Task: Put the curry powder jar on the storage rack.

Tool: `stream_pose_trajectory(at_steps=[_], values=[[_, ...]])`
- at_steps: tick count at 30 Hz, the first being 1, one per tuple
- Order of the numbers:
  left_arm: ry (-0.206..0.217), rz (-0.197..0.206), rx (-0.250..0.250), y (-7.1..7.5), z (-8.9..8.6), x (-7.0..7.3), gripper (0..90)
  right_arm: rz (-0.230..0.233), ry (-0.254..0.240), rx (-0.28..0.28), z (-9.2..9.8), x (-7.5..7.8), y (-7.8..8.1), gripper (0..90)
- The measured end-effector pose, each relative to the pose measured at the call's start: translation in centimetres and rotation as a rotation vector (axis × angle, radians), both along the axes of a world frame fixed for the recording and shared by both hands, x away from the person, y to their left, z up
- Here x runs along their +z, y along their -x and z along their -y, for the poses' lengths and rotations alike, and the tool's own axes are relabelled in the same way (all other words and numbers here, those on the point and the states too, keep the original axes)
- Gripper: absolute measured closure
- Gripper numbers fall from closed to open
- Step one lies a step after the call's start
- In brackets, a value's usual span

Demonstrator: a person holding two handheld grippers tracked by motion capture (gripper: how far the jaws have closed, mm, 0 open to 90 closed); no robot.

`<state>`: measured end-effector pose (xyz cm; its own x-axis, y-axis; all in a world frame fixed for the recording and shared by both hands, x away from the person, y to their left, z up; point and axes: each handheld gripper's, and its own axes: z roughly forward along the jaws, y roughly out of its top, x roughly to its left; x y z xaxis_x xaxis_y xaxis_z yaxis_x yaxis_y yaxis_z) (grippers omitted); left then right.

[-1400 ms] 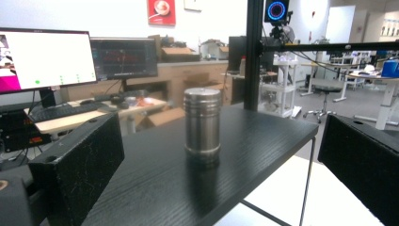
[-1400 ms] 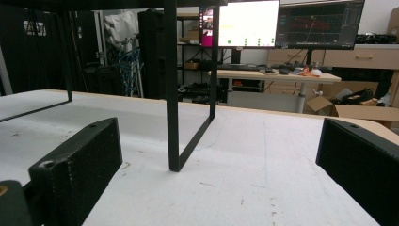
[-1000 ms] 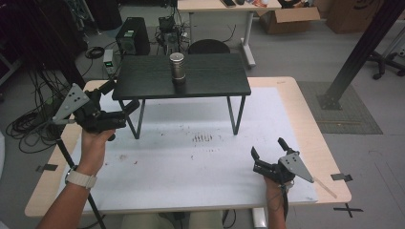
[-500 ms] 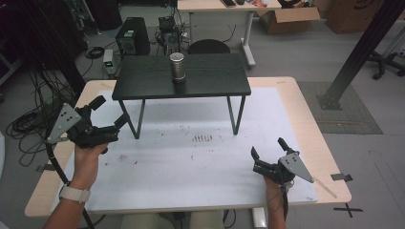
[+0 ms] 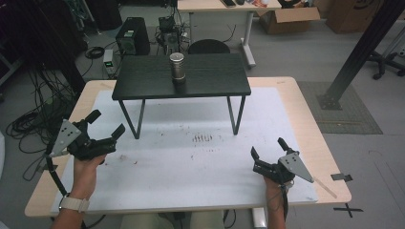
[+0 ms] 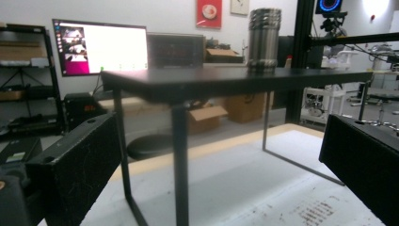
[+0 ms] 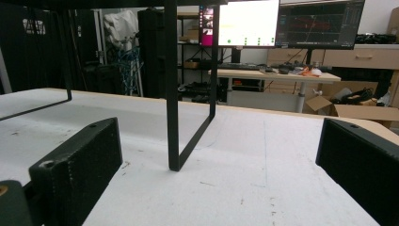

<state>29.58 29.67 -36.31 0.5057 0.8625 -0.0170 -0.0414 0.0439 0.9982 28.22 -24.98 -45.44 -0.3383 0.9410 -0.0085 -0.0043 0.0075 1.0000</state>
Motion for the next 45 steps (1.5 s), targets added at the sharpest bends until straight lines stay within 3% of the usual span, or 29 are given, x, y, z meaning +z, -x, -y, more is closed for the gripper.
stream_pose_trajectory(at_steps=[17,45], values=[[-0.014,-0.043,0.074,0.7,-1.5,-4.5,0.5,0.001,0.001,0.000,0.0,0.0,0.0,0.5],[-0.024,-0.102,0.110,1.9,-2.2,-8.8,0.7,0.003,0.004,0.000,0.0,0.0,0.0,0.5]])
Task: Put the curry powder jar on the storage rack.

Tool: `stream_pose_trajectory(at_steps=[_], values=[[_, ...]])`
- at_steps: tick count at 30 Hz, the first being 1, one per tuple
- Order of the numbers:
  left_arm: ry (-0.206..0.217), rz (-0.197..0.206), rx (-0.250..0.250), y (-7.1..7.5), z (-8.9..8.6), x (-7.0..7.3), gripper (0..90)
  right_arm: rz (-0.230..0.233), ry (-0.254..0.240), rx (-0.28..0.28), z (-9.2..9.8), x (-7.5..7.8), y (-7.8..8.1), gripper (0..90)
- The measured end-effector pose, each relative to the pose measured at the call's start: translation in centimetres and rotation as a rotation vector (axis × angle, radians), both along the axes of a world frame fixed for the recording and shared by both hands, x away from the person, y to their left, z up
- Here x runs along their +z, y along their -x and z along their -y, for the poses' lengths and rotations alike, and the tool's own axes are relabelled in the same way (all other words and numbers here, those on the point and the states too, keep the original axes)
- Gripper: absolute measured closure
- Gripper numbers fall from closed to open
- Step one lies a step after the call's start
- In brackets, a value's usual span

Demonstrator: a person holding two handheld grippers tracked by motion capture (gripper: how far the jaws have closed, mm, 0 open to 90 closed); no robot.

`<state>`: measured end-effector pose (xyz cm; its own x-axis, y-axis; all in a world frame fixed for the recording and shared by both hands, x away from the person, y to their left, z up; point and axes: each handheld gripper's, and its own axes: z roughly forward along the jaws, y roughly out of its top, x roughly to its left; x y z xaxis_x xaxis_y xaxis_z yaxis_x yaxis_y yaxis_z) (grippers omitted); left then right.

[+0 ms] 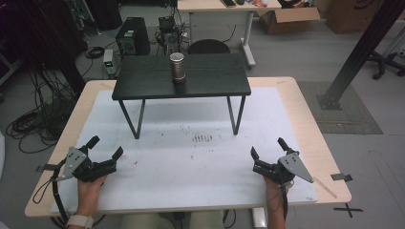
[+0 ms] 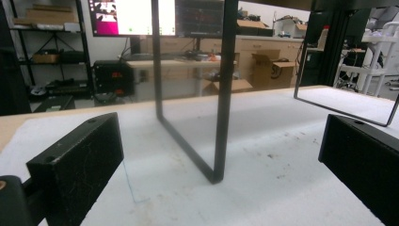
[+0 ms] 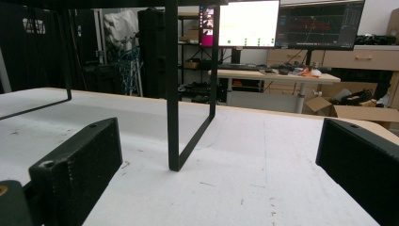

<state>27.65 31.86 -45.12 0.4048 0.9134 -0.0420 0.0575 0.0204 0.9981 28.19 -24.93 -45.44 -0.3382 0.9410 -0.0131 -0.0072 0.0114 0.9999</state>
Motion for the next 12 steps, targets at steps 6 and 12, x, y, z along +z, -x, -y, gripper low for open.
stream_pose_trajectory(at_steps=[6,12], values=[[0.000,0.009,0.003,0.12,0.02,-0.14,0.7,0.000,0.000,0.000,-0.01,0.00,0.01,0.5],[-0.023,0.020,0.006,0.23,0.25,-0.18,0.7,0.001,0.000,-0.001,-0.01,-0.01,0.03,0.5]])
